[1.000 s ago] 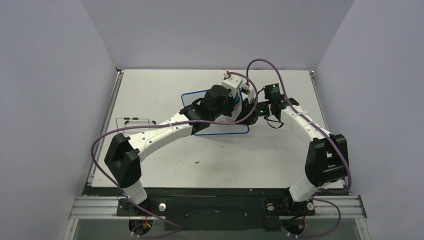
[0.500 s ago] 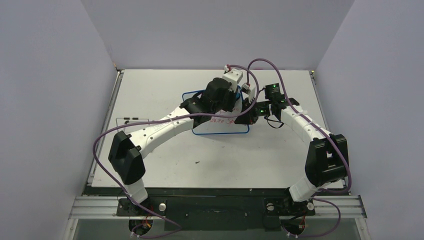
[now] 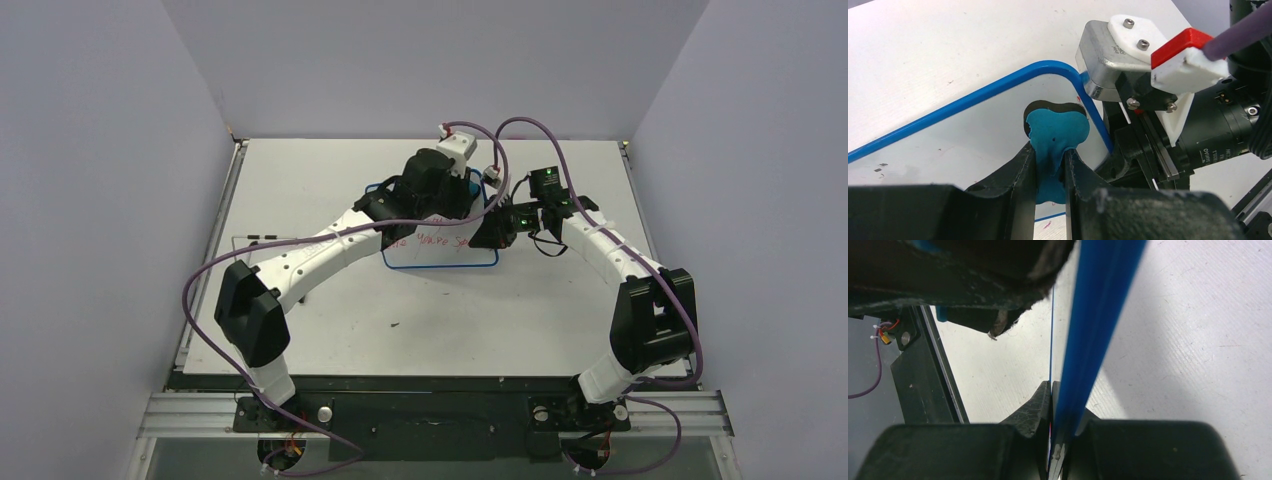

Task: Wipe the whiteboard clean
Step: Erase the whiteboard at the whiteboard stand.

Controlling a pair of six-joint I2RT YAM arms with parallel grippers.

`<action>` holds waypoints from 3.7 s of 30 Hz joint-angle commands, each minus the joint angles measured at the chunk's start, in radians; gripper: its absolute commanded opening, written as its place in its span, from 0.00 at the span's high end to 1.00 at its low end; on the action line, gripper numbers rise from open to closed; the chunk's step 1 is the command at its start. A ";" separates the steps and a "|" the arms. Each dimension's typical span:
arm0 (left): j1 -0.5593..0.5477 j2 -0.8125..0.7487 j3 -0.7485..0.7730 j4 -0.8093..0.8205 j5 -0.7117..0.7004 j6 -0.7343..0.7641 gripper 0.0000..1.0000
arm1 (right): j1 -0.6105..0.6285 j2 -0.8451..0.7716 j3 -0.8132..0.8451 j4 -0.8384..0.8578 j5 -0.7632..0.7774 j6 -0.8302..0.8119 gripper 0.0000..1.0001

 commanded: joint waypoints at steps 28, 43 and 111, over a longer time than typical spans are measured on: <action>-0.113 0.046 0.079 0.034 -0.325 -0.044 1.00 | 0.031 -0.002 0.018 -0.015 -0.010 -0.103 1.00; -0.158 0.063 0.049 -0.064 -0.316 -0.032 1.00 | 0.031 -0.008 0.018 -0.018 -0.017 -0.103 1.00; 0.376 -0.082 -0.995 1.258 0.049 -0.211 1.00 | -0.033 -0.052 -0.085 0.093 -0.058 0.103 1.00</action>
